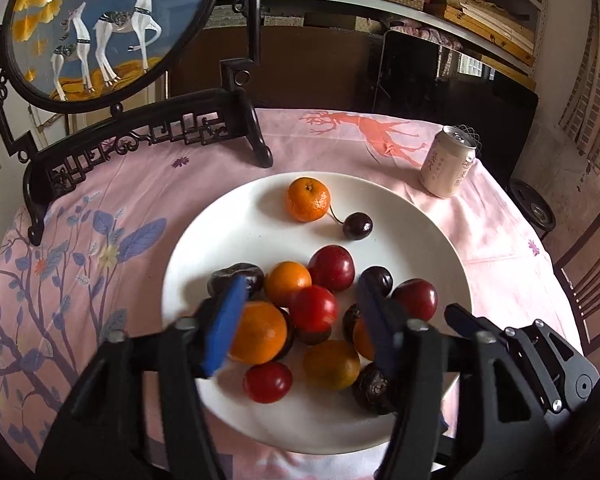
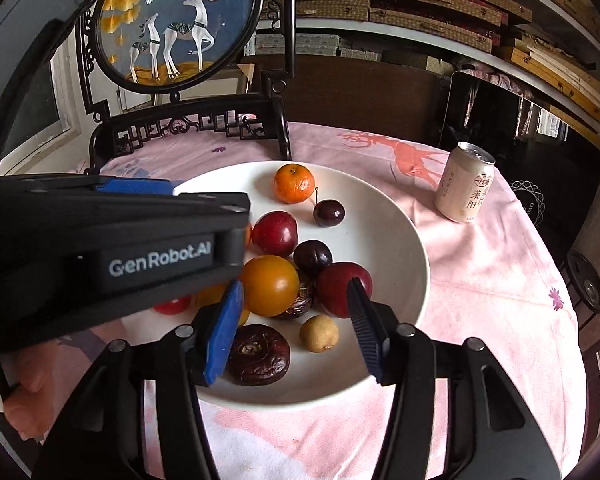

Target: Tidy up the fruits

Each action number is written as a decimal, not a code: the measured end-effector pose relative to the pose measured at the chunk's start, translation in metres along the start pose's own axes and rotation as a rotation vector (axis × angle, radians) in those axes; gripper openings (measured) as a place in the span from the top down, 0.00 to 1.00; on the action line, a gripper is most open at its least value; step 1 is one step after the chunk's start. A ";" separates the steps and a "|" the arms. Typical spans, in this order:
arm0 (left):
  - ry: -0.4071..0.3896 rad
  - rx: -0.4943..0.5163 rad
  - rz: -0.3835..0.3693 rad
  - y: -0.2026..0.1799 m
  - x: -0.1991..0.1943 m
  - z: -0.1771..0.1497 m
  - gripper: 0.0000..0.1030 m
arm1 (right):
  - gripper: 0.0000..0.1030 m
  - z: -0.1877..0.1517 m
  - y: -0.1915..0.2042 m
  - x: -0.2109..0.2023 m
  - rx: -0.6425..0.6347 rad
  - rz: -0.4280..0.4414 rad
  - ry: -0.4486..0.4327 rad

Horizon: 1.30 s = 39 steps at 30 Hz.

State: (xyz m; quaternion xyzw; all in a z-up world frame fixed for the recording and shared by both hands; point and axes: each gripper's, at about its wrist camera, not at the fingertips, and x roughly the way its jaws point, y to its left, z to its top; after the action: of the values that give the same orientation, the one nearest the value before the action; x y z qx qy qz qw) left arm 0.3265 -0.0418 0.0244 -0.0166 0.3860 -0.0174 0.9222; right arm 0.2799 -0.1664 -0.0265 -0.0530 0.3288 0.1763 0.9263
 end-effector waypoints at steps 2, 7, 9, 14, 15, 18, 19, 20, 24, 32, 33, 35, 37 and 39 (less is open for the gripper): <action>-0.017 0.009 0.010 0.000 -0.005 -0.001 0.26 | 0.48 -0.001 -0.002 -0.006 0.011 0.013 -0.002; -0.009 0.032 0.019 -0.003 -0.015 -0.007 0.26 | 0.48 -0.007 -0.001 -0.023 0.041 0.031 -0.005; -0.011 0.024 0.015 -0.002 -0.021 -0.011 0.26 | 0.48 -0.010 0.000 -0.030 0.054 0.034 -0.005; -0.010 0.022 0.013 0.002 -0.037 -0.026 0.19 | 0.48 -0.026 -0.002 -0.049 0.130 0.056 0.033; -0.009 0.021 0.013 0.003 -0.040 -0.029 0.19 | 0.48 -0.030 -0.002 -0.054 0.141 0.061 0.035; -0.005 0.011 0.006 0.005 -0.051 -0.043 0.18 | 0.47 -0.040 0.003 -0.069 0.149 0.052 0.037; -0.005 0.013 0.006 0.006 -0.055 -0.049 0.17 | 0.47 -0.044 0.005 -0.074 0.149 0.050 0.041; -0.005 0.017 0.008 0.006 -0.060 -0.055 0.16 | 0.47 -0.047 0.007 -0.079 0.150 0.048 0.045; -0.002 0.025 0.002 0.008 -0.078 -0.078 0.14 | 0.47 -0.058 0.019 -0.094 0.138 0.038 0.053; -0.005 0.022 0.021 0.018 -0.110 -0.114 0.10 | 0.47 -0.079 0.035 -0.117 0.139 0.034 0.048; -0.004 0.023 0.022 0.019 -0.113 -0.118 0.10 | 0.47 -0.081 0.036 -0.118 0.141 0.035 0.048; -0.003 0.023 0.025 0.021 -0.118 -0.124 0.09 | 0.47 -0.085 0.038 -0.121 0.148 0.037 0.047; -0.003 0.020 0.031 0.023 -0.122 -0.129 0.09 | 0.47 -0.087 0.038 -0.122 0.156 0.030 0.046; -0.003 0.015 0.033 0.026 -0.125 -0.134 0.07 | 0.47 -0.090 0.039 -0.122 0.156 0.025 0.050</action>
State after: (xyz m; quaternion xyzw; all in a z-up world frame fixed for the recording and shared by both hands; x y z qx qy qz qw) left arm 0.1435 -0.0128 0.0181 -0.0035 0.3849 -0.0051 0.9229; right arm 0.1244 -0.1845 -0.0197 0.0191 0.3650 0.1604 0.9169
